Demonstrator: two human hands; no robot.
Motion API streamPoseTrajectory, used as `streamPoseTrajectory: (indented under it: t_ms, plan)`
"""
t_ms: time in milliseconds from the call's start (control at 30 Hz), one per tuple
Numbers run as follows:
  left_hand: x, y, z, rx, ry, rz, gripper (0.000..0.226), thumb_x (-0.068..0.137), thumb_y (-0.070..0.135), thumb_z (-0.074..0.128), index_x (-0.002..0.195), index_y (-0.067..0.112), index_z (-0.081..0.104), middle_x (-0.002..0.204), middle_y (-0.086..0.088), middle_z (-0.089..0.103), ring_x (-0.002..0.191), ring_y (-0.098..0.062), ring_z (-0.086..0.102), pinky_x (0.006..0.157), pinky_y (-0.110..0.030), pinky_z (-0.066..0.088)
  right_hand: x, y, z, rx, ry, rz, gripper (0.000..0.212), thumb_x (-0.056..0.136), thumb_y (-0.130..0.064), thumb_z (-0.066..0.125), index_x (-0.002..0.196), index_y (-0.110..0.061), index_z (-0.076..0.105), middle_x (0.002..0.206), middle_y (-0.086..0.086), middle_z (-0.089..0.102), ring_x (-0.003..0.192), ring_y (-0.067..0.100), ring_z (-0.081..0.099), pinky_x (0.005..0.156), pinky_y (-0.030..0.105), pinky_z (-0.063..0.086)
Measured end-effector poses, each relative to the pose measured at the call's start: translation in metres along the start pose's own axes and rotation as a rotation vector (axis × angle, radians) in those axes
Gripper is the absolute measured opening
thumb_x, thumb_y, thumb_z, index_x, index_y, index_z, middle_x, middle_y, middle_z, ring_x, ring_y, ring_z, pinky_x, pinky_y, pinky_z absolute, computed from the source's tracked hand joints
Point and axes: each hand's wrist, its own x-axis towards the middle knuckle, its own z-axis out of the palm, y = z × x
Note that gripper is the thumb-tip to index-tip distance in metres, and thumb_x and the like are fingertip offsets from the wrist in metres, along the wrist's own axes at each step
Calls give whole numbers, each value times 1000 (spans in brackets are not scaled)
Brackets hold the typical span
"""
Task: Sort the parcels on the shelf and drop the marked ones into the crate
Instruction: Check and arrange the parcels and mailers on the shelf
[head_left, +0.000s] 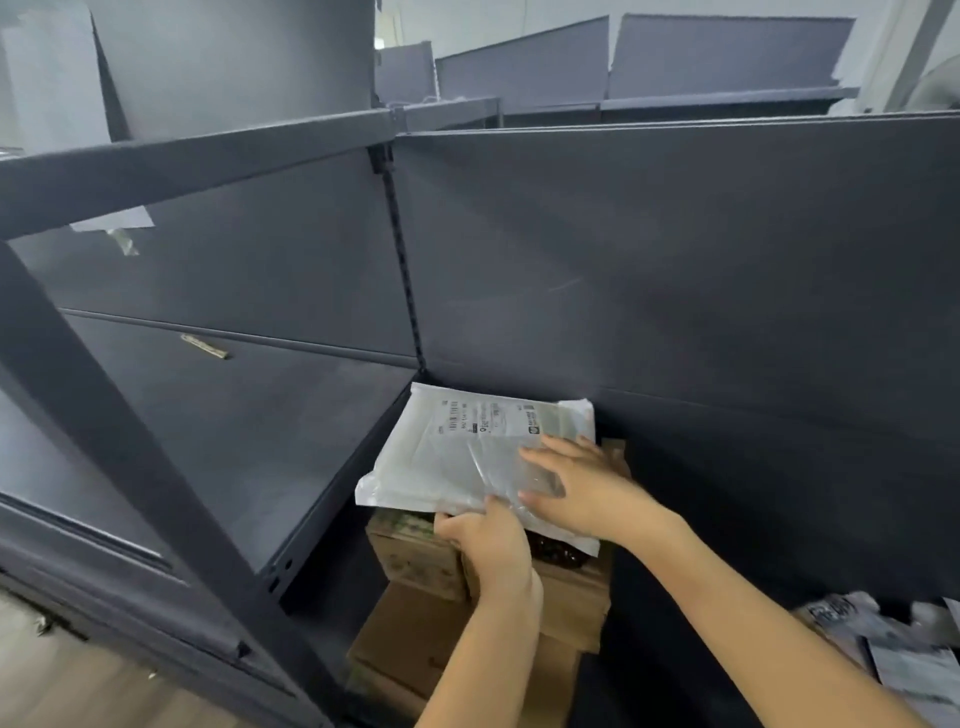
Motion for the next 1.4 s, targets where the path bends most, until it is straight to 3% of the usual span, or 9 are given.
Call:
streamPoseTrajectory:
  t_ms: [133, 367, 533, 700, 800, 933, 1167, 1267, 1400]
  plan:
    - [21, 7, -12, 221, -224, -95, 37, 91, 0, 52, 127, 1, 40, 124, -19, 56, 110, -31, 58, 95, -44, 49, -4, 10, 10, -49, 34, 26, 68, 89, -64, 38, 148, -42, 13, 160, -14, -1, 147, 23, -3, 116, 48, 6]
    - [30, 27, -29, 526, -421, -59, 25, 95, 15, 55, 104, -7, 62, 104, -22, 70, 91, -25, 70, 65, -27, 57, 0, 11, 19, -63, 50, 80, 65, 91, -63, 32, 148, -42, 9, 160, -12, -4, 147, 28, -5, 115, 54, 5]
    - [22, 66, -37, 1172, -577, -105, 33, 97, 27, 44, 97, 4, 67, 81, -8, 76, 80, -23, 71, 67, -27, 53, -5, 18, 17, 3, 45, 52, 65, 91, -63, 32, 148, -42, 9, 159, -14, -6, 147, 23, -7, 115, 53, 3]
    - [4, 81, -9, 1126, -580, 296, 31, 93, 13, 42, 72, 8, 63, 53, 0, 63, 51, -14, 59, 57, -25, 45, -26, 44, 10, 393, 247, 93, 58, 95, -51, 37, 148, -36, 18, 158, -13, 11, 146, 10, 7, 119, 46, 12]
    - [-31, 49, 34, 959, -776, 441, 26, 95, 15, 44, 76, 17, 63, 65, 3, 66, 63, -15, 63, 66, -27, 49, -47, 85, 16, 362, 312, 223, 57, 96, -48, 36, 149, -33, 20, 158, -12, 16, 146, 10, 11, 118, 44, 16]
    - [-83, -30, 75, 1098, -1085, 605, 16, 87, 21, 48, 86, 31, 61, 87, 13, 67, 88, -11, 64, 81, -31, 51, -98, 146, 28, 226, 365, 395, 56, 97, -45, 35, 149, -31, 19, 158, -10, 18, 146, 12, 12, 119, 43, 15]
    - [-140, -157, 110, 1368, -1420, 512, 27, 92, 29, 43, 113, 23, 59, 121, 3, 60, 113, -20, 56, 96, -36, 45, -220, 222, 43, 209, 569, 793, 52, 94, -33, 50, 143, -21, 39, 147, 0, 42, 132, 21, 42, 105, 29, 35]
    - [-152, -191, 114, 1504, -1502, 588, 36, 93, 27, 37, 124, 19, 52, 134, -1, 51, 120, -23, 50, 91, -33, 41, -259, 245, 57, 262, 517, 944, 49, 93, -36, 49, 140, -24, 41, 140, 4, 49, 123, 24, 50, 99, 33, 43]
    - [-154, -221, 112, 1589, -1580, 645, 32, 90, 25, 41, 118, 17, 52, 126, -1, 54, 108, -22, 57, 82, -34, 47, -279, 269, 79, 404, 513, 1034, 44, 93, -31, 52, 134, -16, 48, 141, 5, 45, 124, 20, 49, 103, 29, 40]
